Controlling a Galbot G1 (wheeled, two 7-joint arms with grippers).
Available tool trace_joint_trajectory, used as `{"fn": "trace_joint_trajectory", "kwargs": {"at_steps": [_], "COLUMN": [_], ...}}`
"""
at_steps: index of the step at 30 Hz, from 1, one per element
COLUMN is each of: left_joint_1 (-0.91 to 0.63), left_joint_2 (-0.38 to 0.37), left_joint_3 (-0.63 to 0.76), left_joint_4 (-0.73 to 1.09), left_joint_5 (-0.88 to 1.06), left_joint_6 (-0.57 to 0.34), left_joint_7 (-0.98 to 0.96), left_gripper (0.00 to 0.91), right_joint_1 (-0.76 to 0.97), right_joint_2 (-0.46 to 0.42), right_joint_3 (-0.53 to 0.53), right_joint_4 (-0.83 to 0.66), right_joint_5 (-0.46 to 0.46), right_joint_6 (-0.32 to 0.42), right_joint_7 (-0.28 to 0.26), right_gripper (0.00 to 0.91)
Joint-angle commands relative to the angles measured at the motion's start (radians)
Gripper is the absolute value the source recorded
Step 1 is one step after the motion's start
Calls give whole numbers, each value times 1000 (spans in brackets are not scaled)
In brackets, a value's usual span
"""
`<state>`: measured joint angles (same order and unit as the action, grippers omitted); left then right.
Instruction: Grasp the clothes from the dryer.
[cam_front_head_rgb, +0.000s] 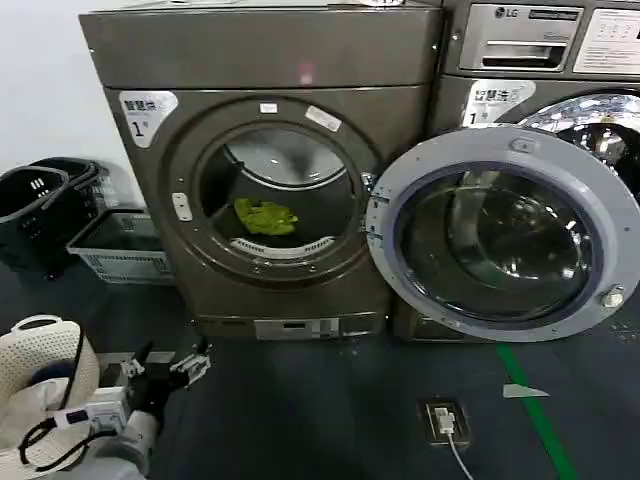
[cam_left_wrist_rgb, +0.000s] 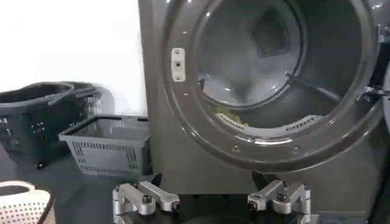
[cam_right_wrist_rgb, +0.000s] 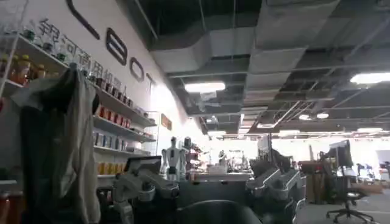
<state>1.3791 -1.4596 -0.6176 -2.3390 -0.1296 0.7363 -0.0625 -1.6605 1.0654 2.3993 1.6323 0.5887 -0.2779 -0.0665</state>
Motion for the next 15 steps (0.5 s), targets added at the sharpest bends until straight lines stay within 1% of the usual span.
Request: {"fn": "trace_joint_trajectory", "kwargs": {"at_steps": [1,7,10,15], "left_joint_1": [-1,-3,-2,-7], "left_joint_2": [0,-1,0,4], "left_joint_3": [2,9,12,11], "left_joint_4": [1,5,4,1], "left_joint_5": [6,14,14,38], "left_joint_6": [49,49,49,49], "left_joint_7": [2,6,7,36], "left_gripper": [907,907,907,907], "right_joint_1": [-1,-1,-1,-3], "right_joint_2": [5,10,11,22], "right_joint_3": [3,3,2,8], "right_joint_4": [-1,-1,-8,-17], "right_joint_5": [-1,0,2,0], "right_joint_6": [3,17,47,77], "right_joint_7": [0,12,34,40], "right_gripper": [907,907,907,907]}}
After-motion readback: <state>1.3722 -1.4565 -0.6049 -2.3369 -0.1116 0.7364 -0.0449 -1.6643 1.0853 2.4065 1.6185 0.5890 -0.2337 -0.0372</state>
